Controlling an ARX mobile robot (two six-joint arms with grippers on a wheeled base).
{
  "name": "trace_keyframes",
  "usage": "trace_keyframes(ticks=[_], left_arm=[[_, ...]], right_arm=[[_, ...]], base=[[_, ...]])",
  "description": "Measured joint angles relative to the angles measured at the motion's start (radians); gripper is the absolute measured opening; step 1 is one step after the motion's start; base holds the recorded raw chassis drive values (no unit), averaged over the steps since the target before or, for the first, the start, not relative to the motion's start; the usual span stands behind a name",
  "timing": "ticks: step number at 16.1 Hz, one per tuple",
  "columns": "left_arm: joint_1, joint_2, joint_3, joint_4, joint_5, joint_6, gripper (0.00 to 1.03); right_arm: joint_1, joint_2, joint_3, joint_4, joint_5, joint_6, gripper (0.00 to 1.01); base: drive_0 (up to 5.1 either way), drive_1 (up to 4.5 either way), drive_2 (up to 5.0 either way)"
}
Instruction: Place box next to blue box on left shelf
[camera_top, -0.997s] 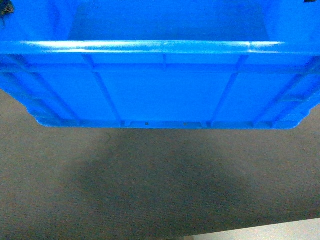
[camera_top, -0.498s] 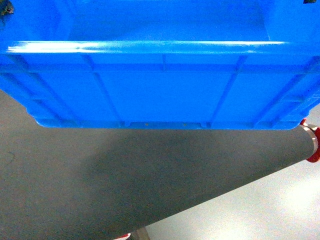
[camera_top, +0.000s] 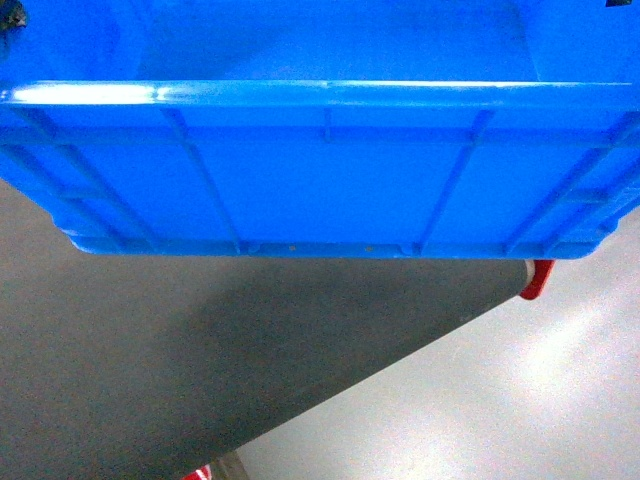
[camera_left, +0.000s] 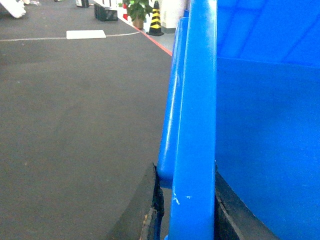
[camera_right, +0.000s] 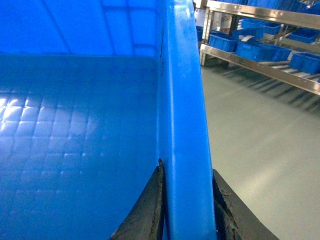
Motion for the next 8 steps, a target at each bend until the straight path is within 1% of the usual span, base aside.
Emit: trace_keyframes(ticks=[8], left_arm=[[0.000,0.000,0.000,0.000,0.000,0.000,0.16]], right_arm=[[0.000,0.000,0.000,-0.001,0.000,0.000,0.18]], base=[[0.0,0.00,0.0]])
